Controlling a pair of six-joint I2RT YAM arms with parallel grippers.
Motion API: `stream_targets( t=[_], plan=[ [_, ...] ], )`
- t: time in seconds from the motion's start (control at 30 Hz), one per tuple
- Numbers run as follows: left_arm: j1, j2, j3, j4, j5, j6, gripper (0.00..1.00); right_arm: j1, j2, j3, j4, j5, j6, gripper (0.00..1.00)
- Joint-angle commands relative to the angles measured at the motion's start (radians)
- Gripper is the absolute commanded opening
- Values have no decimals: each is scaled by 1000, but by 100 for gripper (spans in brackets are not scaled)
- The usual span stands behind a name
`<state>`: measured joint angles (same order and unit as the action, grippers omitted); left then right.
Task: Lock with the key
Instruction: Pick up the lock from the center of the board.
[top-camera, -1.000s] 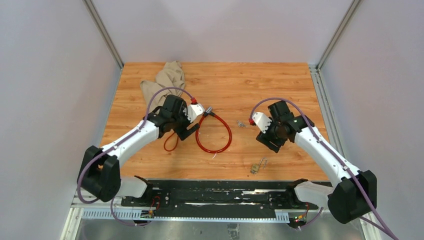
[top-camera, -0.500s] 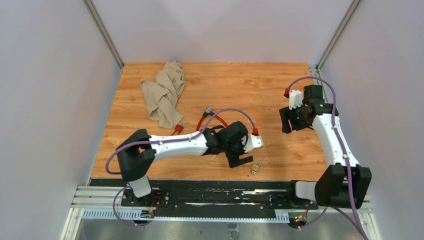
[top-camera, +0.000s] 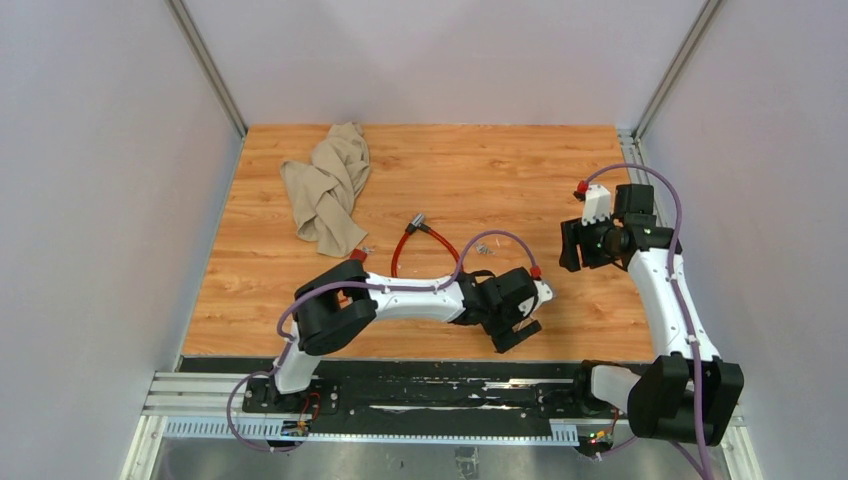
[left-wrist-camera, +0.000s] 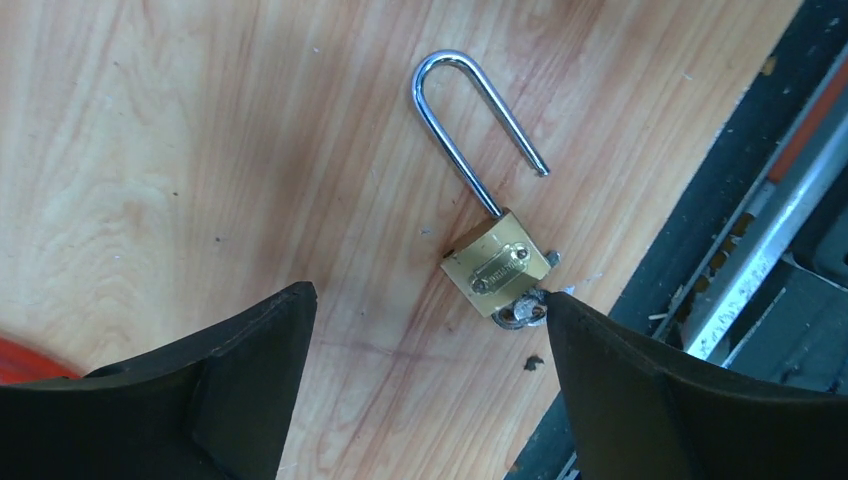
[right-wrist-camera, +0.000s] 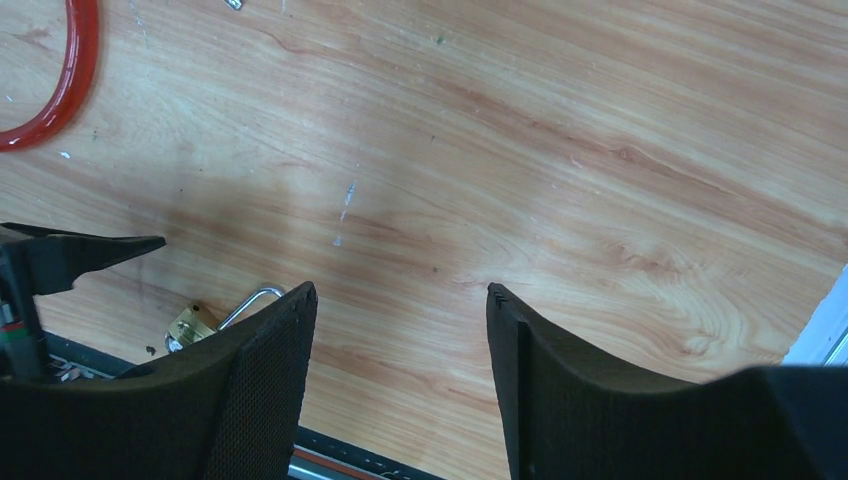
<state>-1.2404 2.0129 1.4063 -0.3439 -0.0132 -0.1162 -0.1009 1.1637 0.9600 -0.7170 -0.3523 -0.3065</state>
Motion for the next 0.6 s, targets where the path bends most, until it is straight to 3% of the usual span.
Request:
stream_targets(
  t=[0.0, 0.27, 0.47, 0.57],
  plan=[
    [-3, 35, 54, -15, -25, -88, 90, -15, -21, -17, 28, -32, 7, 62],
    [-14, 95, 66, -16, -37, -146, 86, -15, -38, -25, 25, -60, 3, 62],
    [-27, 115, 70, -15, -63, -138, 77, -16, -48, -35, 18, -79, -2, 62],
    [-36, 112, 75, -14, -67, -141, 79, -16, -50, -35, 14, -85, -2, 62]
  ],
)
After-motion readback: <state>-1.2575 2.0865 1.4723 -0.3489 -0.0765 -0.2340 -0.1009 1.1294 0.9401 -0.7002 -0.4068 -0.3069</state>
